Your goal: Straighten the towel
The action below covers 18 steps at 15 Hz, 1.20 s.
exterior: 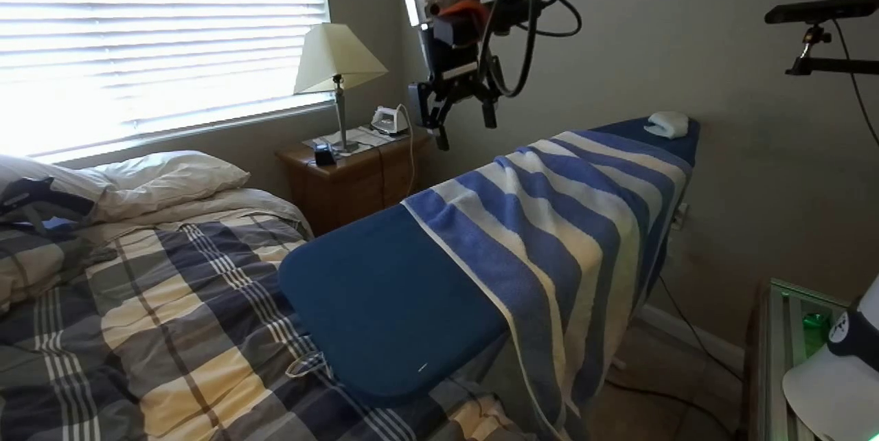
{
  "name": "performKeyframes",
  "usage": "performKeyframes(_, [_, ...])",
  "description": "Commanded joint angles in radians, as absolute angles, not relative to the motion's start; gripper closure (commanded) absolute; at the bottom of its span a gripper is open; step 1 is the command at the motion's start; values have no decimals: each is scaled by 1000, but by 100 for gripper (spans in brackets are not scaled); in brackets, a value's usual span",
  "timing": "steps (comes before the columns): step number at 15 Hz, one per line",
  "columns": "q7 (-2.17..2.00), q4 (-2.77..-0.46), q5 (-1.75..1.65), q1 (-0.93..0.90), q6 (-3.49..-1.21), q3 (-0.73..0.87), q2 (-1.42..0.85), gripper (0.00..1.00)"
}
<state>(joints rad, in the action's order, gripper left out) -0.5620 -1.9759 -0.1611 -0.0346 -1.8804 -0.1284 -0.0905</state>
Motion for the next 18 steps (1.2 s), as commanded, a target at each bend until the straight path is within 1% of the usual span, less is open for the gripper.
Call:
performKeyframes(1, [-652,-1861,-274,-83,-1839,-90,-228,0])
performKeyframes(4, [-625,-1808,-287,-107,-1903,-71,-309,0])
performKeyframes(5, [-611,-1874,-247,-104,-1889,-67,-249,0])
performKeyframes(14, [-616,-1860,-260,-119,-1906,-58,-275,0])
performKeyframes(18, [-740,-1818,-304,-166,-1902,-44,-338,0])
